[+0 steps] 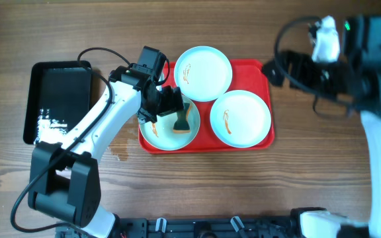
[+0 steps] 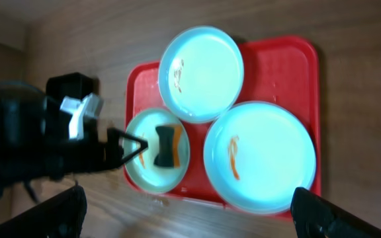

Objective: Clean dirty plates on tray and stack at the side
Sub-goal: 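Reach the right gripper to the right plate's rim and grip it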

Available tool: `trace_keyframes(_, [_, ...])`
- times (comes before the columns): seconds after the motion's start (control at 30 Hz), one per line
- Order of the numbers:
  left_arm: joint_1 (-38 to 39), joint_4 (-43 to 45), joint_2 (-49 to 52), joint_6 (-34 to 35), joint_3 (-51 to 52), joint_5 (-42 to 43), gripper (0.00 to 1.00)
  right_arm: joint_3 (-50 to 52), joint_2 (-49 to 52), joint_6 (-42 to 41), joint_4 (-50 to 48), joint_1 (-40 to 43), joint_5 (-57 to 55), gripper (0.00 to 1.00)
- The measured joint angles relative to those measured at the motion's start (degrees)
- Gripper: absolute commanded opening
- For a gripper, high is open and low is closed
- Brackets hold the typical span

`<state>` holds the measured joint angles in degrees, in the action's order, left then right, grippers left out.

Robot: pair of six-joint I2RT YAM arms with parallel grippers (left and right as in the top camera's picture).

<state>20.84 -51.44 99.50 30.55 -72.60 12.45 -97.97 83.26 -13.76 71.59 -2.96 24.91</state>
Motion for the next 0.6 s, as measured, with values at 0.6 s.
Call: trace_keyframes(0.6, [-1.9, 0.0, 0.0, 0.0, 0.0, -0.3, 0.82, 0.1, 29.5, 8.1, -0.7, -14.3, 0.5, 0.43])
